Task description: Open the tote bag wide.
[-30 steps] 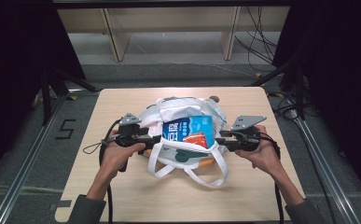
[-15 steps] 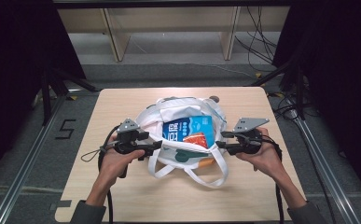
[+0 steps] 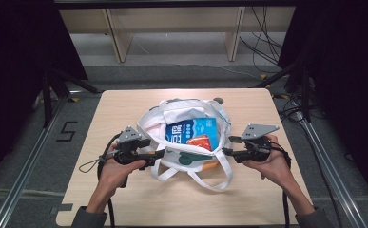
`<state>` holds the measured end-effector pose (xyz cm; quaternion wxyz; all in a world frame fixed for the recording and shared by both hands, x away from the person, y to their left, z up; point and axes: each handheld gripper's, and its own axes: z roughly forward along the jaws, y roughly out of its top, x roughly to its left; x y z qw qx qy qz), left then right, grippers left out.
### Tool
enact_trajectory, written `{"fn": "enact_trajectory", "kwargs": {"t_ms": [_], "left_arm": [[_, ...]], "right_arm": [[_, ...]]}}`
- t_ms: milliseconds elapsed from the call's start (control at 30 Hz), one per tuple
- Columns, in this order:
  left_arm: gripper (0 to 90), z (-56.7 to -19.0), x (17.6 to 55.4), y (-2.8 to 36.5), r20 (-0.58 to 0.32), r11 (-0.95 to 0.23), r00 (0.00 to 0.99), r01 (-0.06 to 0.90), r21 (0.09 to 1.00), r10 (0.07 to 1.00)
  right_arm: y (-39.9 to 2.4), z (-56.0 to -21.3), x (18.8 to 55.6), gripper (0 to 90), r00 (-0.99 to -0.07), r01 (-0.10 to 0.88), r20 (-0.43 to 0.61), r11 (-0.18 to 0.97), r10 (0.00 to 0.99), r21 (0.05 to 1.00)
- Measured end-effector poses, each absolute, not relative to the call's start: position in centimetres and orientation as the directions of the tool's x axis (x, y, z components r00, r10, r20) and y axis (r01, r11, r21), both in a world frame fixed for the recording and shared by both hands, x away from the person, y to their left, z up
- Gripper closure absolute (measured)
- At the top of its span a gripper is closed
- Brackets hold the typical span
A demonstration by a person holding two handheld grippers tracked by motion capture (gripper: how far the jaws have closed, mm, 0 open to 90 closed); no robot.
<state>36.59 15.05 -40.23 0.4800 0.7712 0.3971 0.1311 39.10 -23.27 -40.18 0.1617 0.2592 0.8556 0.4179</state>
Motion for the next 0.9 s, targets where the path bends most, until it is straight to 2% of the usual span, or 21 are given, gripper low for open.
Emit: {"fn": "enact_trajectory", "kwargs": {"t_ms": [267,433,600,900], "left_arm": [[29.8,-40.6,35.4,15.1,-0.163,-0.246,0.667,0.474,0.845,0.727],[28.9,-40.8,34.4,15.1,-0.158,-0.246,0.669,0.467,0.849,0.726],[28.8,-41.6,33.9,15.0,-0.161,-0.261,0.676,0.477,0.839,0.719],[28.6,-42.5,33.0,15.0,-0.153,-0.273,0.677,0.479,0.834,0.720]], "right_arm": [[-23.9,-40.6,38.3,45.4,-0.807,0.310,-0.061,0.509,0.588,0.803],[-24.4,-40.8,38.0,40.8,-0.802,0.299,-0.083,0.518,0.591,0.801],[-24.9,-41.2,37.4,34.2,-0.777,0.347,-0.053,0.498,0.627,0.795],[-26.4,-41.9,36.6,31.4,-0.758,0.365,-0.050,0.486,0.651,0.794]]}}
